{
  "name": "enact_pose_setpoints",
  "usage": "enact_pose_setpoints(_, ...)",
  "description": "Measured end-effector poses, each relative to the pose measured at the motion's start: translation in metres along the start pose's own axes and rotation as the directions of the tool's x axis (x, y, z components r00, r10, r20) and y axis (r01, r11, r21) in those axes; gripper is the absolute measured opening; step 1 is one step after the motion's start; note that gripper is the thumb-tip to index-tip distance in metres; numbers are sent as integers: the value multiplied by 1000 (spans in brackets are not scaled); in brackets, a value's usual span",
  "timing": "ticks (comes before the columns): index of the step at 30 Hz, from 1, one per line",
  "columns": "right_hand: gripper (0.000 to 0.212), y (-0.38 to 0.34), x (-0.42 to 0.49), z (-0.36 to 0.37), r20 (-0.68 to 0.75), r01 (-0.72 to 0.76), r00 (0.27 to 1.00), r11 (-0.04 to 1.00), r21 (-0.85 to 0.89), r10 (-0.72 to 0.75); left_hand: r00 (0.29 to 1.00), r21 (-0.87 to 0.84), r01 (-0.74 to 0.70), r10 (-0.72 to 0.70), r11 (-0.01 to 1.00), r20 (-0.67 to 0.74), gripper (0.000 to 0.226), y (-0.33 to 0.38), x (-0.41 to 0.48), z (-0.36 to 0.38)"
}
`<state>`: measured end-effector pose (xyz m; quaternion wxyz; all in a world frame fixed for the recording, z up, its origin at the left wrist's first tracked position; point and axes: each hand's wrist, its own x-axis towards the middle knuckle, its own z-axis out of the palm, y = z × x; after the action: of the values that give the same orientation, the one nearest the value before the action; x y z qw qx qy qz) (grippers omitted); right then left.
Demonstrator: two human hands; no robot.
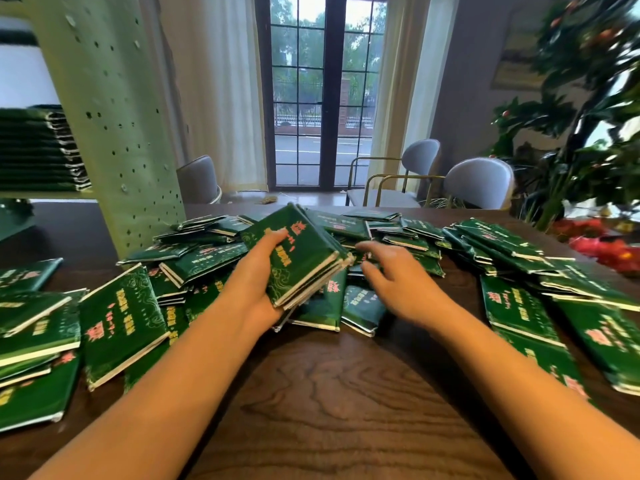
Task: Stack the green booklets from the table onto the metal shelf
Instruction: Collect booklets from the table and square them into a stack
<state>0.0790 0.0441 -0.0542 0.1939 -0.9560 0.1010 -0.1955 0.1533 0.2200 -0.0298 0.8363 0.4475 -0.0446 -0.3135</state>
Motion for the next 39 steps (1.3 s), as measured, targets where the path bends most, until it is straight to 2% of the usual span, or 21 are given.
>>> enact_pose_setpoints(2, 47, 2, -1, 6, 195, -35, 979, 993, -110, 56, 1000, 5, -13, 13, 1000, 9, 26, 2, 0, -1)
enact_pose_setpoints(4, 51, 1, -1, 7, 280, -28, 955, 972, -231, 94, 999, -2, -33, 33, 999, 9, 26, 3, 0, -1)
enact_pose_setpoints(8, 49, -2, 0, -2, 183, -18, 979, 930, -366, 91, 997, -62, -77, 77, 995, -2, 28, 5, 3, -3)
enact_pose_setpoints(10, 42, -1, -1, -6, 136, -30, 987, 919, -394, 91, 996, -67, -85, 84, 994, -10, 31, 5, 3, -3)
enact_pose_setpoints(15, 30, 6, -3, -11, 129, -137, 975, 942, -307, 184, 999, -41, -40, 39, 998, -18, 29, 2, 2, -2)
enact_pose_setpoints(19, 52, 7, -6, -12, 136, -242, 933, 863, -444, 332, 999, 17, -22, 22, 1000, -34, 25, -1, 1, -3)
enact_pose_setpoints(22, 59, 7, -6, -12, 108, -231, 946, 869, -438, 306, 999, 47, -17, 19, 999, -49, 21, -3, 1, -1)
enact_pose_setpoints(27, 67, 6, -4, -16, 186, -223, 951, 965, -140, 247, 998, 78, -25, 29, 997, -52, 16, -5, 2, -1)
enact_pose_setpoints(29, 57, 4, -3, -18, 184, -208, 960, 978, -29, 210, 998, 98, -22, 29, 995, -64, 15, -5, 3, 0)
enact_pose_setpoints(31, 42, 2, -2, -20, 113, -181, 980, 971, 158, 164, 996, 121, -27, 37, 992, -80, 19, -5, 4, 0)
enact_pose_setpoints(34, 33, -1, -1, -22, -60, -110, 986, 872, 478, 157, 993, 141, -42, 56, 989, -101, 29, -6, 4, 0)
enact_pose_setpoints(36, 33, -3, -1, -25, -193, -41, 961, 794, 606, 198, 991, 157, -51, 69, 986, -115, 37, -6, 4, 0)
enact_pose_setpoints(39, 34, -9, -2, -29, -320, 89, 917, 663, 743, 236, 988, 185, -55, 80, 981, -130, 46, -7, 4, 0)
